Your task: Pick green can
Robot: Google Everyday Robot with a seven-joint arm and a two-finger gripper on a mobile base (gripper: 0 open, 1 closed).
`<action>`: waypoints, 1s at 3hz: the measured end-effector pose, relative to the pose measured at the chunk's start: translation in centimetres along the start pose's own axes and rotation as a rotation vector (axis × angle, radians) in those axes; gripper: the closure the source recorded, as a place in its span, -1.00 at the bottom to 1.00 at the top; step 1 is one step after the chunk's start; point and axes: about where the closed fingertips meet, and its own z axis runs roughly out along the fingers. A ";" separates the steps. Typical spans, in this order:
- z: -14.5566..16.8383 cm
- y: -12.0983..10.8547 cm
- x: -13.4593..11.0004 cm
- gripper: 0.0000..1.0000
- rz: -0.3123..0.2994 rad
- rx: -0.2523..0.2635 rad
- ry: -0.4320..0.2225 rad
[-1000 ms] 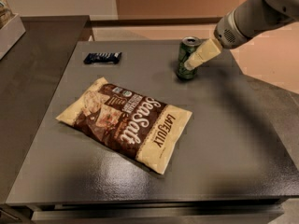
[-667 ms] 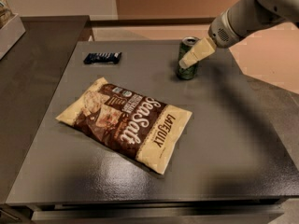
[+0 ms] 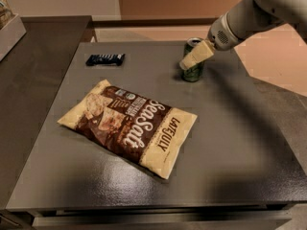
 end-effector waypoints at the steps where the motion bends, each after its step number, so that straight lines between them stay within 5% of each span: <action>1: 0.1 -0.2 0.0 -0.16 0.008 -0.006 -0.005; 3: -3.1 0.1 -2.4 0.77 -0.016 -0.003 -0.033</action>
Offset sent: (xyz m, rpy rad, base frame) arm -0.0023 -0.0027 0.0285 0.0328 -0.0325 0.0083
